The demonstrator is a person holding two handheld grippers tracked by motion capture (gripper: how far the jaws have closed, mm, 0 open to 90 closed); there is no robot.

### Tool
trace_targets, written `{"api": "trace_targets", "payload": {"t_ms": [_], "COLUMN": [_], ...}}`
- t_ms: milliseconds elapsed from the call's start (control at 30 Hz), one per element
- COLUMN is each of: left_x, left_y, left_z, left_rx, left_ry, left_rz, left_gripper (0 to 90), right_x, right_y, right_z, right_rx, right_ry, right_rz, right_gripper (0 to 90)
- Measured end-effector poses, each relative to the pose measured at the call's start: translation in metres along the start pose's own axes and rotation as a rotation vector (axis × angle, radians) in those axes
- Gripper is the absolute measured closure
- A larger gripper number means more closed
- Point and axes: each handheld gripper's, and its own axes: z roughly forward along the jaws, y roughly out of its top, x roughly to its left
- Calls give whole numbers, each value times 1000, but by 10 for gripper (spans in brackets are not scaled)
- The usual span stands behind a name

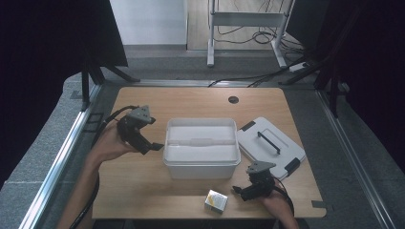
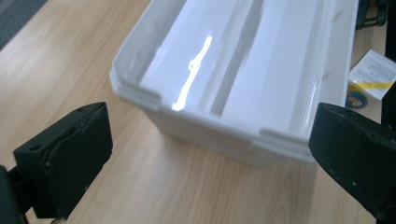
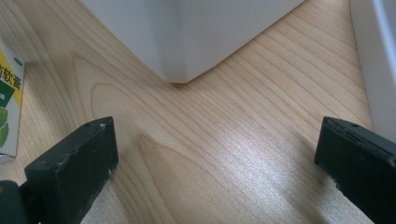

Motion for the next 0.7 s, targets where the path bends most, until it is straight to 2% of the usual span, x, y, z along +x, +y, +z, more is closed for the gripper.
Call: {"api": "trace_targets", "payload": {"t_ms": [33,67,100,133,167,200,233,333,400,467,500,567,700], "left_x": [-1,-1,-2,-2,-2,-2,-3,-3,-4,-4,-5,-6,-7], "left_y": [11,11,21,21,30,30,39,47,57,60,65,67,74], "left_z": [3,3,7,7,12,12,18,26,36,40,48,52,73], "left_rx": [3,3,0,0,-1,-1,8,15,11,9,10,15,42], "left_ry": [-7,-7,-15,-15,-24,-24,-26,-37,-65,-71,-81,-85,-118], "left_rz": [26,26,46,46,62,62,81,97,111,118,134,143,157], "left_gripper": [14,22,29,39,49,59,61,68,126,150,170,215,337], "right_x": [0,0,0,0,0,0,0,0,0,0,0,0,0], "right_y": [0,0,0,0,0,0,0,0,0,0,0,0,0], "right_z": [0,0,0,0,0,0,0,0,0,0,0,0,0], "right_rx": [0,0,0,0,0,0,0,0,0,0,0,0,0], "right_ry": [0,0,0,0,0,0,0,0,0,0,0,0,-1], "right_rz": [0,0,0,0,0,0,0,0,0,0,0,0,-2], "right_gripper": [0,0,0,0,0,0,0,0,0,0,0,0,0]}}
